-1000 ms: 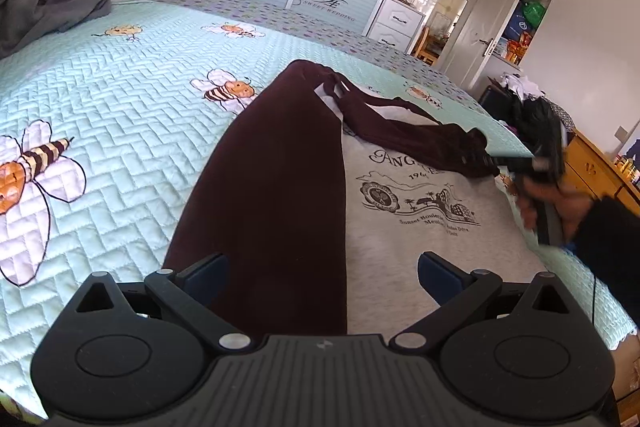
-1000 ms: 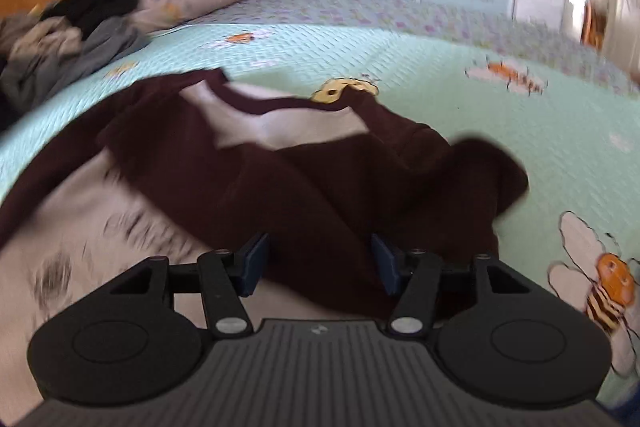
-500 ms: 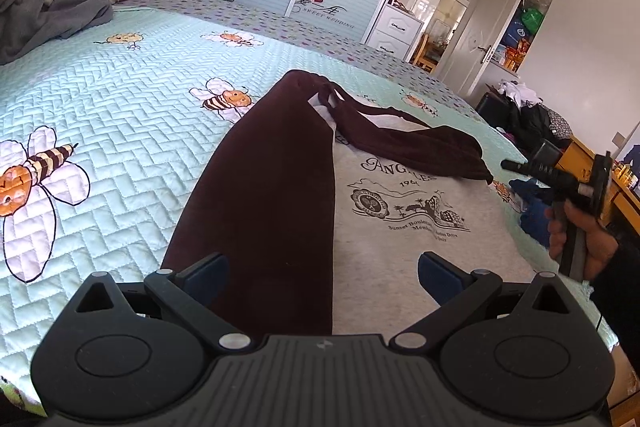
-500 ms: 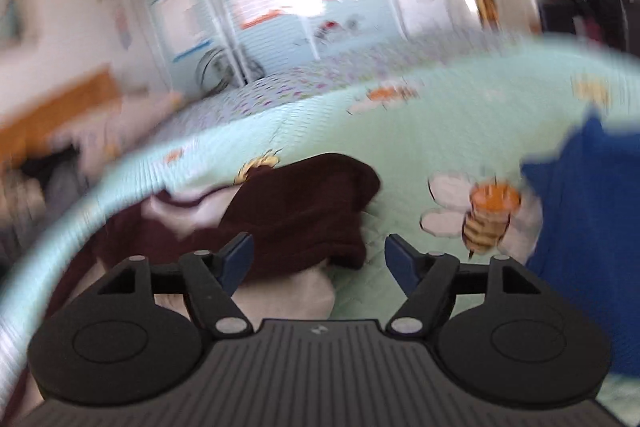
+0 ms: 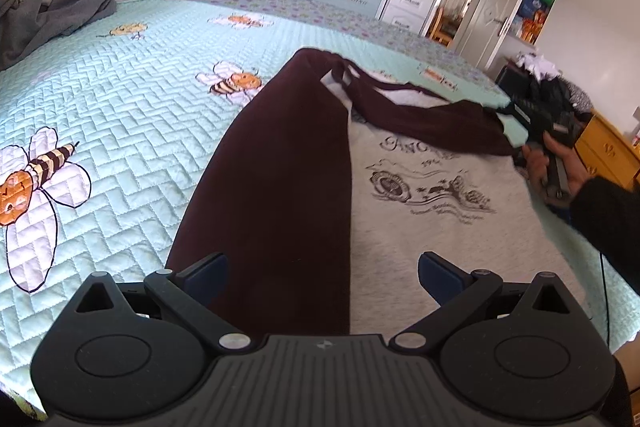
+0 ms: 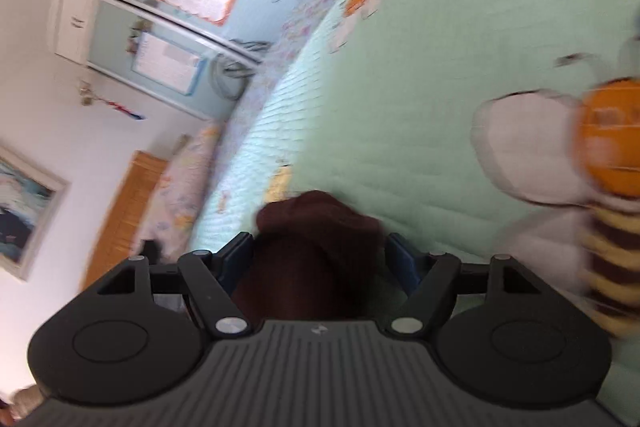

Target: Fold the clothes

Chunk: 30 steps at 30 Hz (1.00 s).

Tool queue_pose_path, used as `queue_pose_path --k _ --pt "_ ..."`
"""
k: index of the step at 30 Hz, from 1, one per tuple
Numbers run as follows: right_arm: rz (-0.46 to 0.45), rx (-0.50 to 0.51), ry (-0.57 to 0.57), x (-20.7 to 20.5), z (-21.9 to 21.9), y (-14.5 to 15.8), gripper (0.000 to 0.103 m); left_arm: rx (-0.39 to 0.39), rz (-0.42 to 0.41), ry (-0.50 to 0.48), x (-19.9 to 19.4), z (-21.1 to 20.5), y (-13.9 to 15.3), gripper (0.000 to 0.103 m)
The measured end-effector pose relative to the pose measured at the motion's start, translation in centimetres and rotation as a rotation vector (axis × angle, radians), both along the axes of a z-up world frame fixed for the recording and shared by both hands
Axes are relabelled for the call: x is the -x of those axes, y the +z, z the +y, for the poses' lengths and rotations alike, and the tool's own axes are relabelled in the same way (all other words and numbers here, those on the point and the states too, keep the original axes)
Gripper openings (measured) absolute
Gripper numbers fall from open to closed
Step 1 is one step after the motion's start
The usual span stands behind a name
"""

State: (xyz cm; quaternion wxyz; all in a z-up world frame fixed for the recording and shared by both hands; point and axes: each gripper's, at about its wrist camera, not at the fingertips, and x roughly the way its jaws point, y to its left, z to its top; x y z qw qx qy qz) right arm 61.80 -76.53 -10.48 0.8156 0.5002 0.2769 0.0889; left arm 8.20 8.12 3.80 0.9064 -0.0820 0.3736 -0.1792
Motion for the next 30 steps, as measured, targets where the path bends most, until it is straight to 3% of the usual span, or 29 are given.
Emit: queue_pose_path --k 1,2,5,10,13,14,16,19,20,22,24,27,30 --pt "0.004 0.034 0.023 -0.5 0.8 0.2 0.052 -0.005 0.006 0.001 -0.2 -0.1 -0.2 0.101" --pt "0.013 0.076 0.047 -1.3 1.5 0.5 0.023 -0.009 0.011 0.001 -0.4 -0.2 -0.3 0.101" --pt "-0.006 0.169 0.044 -1.2 2.4 2.3 0.019 -0.017 0.021 0.0 -0.8 -0.3 -0.6 0.101" --pt "-0.125 0.237 -0.02 4.0 1.1 5.2 0.017 -0.019 0.029 -0.003 -1.1 -0.5 -1.0 0.101" --pt "-0.217 0.273 -0.056 8.0 0.9 4.6 0.017 -0.016 0.029 -0.011 -1.0 -0.8 -1.2 0.101" --pt "-0.207 0.296 -0.056 8.7 1.2 4.0 0.017 -0.015 0.029 -0.013 -1.0 -1.0 -1.2 0.101" --pt "-0.151 0.355 -0.045 9.6 2.1 2.2 0.019 -0.012 0.027 -0.02 -0.9 -1.2 -1.2 0.101" --pt "0.037 0.453 -0.054 9.5 1.4 0.1 0.028 -0.012 0.014 -0.027 -0.6 -1.2 -0.8 0.101" --pt "0.067 0.439 -0.083 9.5 0.9 -0.3 0.032 -0.012 0.01 -0.025 -0.5 -1.1 -0.7 0.101" --pt "0.035 0.382 -0.16 11.4 -0.1 -0.3 0.04 -0.008 0.003 -0.014 -0.4 -0.8 -0.5 0.101" --pt "-0.008 0.338 -0.214 13.8 -0.6 -0.1 0.057 0.004 -0.005 -0.003 -0.4 -0.5 -0.3 0.101" --pt "-0.044 0.33 -0.197 17.9 0.0 0.4 0.06 0.026 -0.015 -0.006 -0.5 -0.6 -0.2 0.101" --pt "-0.011 0.338 -0.087 20.6 1.8 -0.1 0.06 0.042 -0.022 -0.03 -0.2 -1.3 0.0 0.101"
